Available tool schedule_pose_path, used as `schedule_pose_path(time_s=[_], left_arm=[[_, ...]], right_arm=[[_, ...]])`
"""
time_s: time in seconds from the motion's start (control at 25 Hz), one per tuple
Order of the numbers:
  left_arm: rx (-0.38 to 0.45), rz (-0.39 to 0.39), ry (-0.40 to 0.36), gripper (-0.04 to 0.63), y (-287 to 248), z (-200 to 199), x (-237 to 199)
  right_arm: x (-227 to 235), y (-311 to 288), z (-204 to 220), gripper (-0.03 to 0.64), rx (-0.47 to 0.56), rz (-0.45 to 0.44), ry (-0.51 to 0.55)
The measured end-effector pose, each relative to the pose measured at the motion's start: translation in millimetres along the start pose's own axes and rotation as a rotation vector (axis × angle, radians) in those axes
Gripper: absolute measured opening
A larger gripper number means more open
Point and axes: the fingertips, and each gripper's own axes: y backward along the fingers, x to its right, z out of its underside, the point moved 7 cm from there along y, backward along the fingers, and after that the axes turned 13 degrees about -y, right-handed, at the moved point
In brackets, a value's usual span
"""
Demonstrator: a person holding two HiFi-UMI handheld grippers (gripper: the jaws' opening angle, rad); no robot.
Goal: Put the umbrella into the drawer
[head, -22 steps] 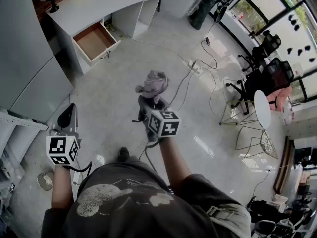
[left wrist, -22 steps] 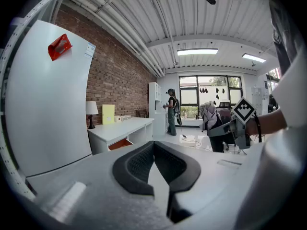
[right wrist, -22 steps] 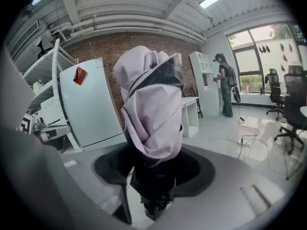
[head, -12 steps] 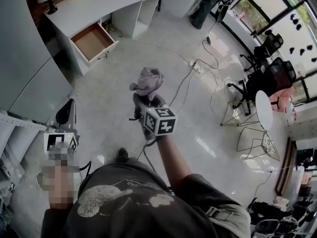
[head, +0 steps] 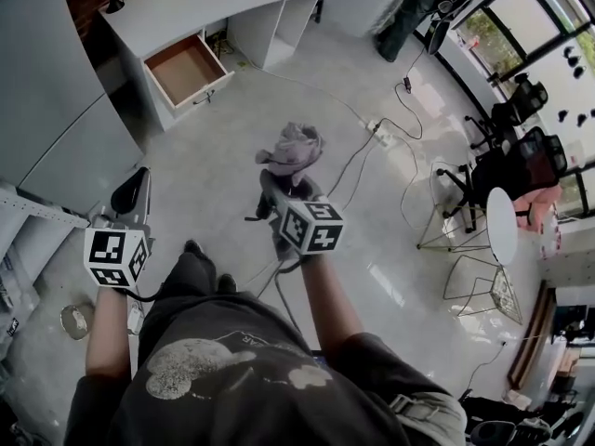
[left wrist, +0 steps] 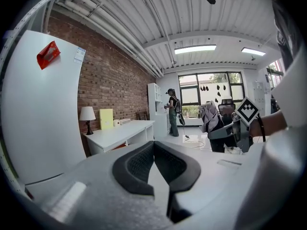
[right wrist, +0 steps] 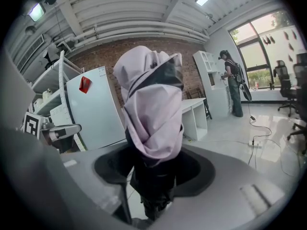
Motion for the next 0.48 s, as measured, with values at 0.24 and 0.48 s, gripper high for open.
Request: schedule_pose_path(time_s=[0.24, 0.48], left_arm=[[0.019, 0.02, 0.02, 0.011, -38, 2, -5], [-0.001, 0.08, 0.094, 0.011, -121, 29, -35]], right_arm=[[8, -36, -12, 0.236, -0.043, -0.011, 0.004], [20, -97, -36, 0.236, -0.063, 0.007, 0.013]])
